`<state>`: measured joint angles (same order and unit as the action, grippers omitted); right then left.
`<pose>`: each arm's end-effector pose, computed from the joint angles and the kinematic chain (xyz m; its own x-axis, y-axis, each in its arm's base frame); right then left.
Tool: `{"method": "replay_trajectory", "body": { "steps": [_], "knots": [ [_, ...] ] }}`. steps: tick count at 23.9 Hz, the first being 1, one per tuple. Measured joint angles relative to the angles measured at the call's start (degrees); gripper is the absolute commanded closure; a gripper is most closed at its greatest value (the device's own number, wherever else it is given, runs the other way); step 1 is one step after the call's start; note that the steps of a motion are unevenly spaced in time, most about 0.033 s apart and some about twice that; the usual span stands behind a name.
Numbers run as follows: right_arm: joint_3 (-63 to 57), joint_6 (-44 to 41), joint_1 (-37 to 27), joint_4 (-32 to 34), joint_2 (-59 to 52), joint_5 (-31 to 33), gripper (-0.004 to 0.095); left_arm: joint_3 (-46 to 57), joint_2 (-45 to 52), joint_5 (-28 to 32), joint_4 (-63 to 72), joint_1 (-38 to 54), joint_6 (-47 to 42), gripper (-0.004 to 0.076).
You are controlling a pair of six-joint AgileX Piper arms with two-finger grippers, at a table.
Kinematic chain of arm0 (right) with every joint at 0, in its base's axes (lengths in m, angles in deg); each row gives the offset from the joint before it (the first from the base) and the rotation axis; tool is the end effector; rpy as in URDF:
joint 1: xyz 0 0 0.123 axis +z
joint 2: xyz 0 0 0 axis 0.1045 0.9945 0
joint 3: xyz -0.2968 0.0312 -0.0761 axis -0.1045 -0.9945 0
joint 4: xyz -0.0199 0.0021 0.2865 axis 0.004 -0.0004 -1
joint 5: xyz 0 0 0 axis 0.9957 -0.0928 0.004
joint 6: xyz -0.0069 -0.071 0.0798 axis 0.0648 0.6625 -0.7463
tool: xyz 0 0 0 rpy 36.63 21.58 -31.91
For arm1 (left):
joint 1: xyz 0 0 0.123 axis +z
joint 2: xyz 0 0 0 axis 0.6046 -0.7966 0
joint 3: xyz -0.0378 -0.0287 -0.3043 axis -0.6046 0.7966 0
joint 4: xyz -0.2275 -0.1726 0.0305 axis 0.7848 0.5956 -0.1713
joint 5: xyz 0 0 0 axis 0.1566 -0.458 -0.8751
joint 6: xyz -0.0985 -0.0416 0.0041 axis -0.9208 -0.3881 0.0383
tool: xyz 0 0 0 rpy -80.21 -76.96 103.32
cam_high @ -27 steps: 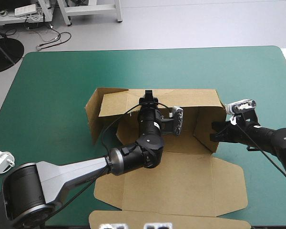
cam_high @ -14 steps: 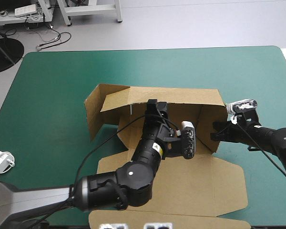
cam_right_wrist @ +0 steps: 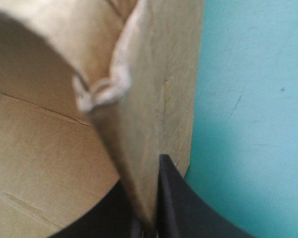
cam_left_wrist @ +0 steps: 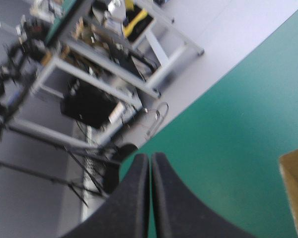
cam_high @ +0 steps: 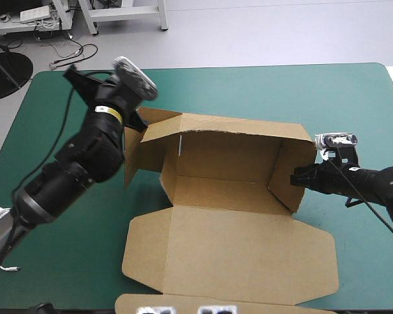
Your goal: Fold the box
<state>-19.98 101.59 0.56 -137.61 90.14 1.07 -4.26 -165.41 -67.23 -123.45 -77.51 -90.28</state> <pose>0.2618 0.0297 0.2696 -0.7508 -0.0194 -0.6603 -0.3129 0.8908 0.3296 0.2927 -0.1530 0.4632 -0.2458 0.7198 -0.6492 0.1488 0.6899 0.7085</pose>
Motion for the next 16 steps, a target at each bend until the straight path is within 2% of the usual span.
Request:
{"method": "replay_trajectory", "body": {
  "steps": [3, 5, 8, 12, 16],
  "knots": [
    [7.5, -11.7, 0.0, 6.7, 0.7, 8.8, 0.0908, -1.9, 0.7, -0.4, 18.8, 16.2, 4.2, 0.0724],
    [14.0, -19.9, 0.0, 12.6, 3.4, 15.5, 0.0908, -2.0, 0.9, -2.8, 32.0, 25.8, 7.0, 0.0724],
    [20.9, -24.0, 0.6, 15.7, 11.0, 22.7, 0.0908, -2.0, 1.3, -9.5, 47.0, 37.9, 14.1, 0.0724],
    [25.0, -24.8, 4.7, 18.4, 17.2, 22.3, 0.0908, -2.0, 1.3, -14.0, 55.1, 45.3, 18.9, 0.0724],
    [29.8, -25.7, 9.7, 22.6, 23.1, 18.2, 0.0902, -2.0, 1.3, -15.8, 59.2, 48.5, 20.7, 0.0724]
  ]
}}
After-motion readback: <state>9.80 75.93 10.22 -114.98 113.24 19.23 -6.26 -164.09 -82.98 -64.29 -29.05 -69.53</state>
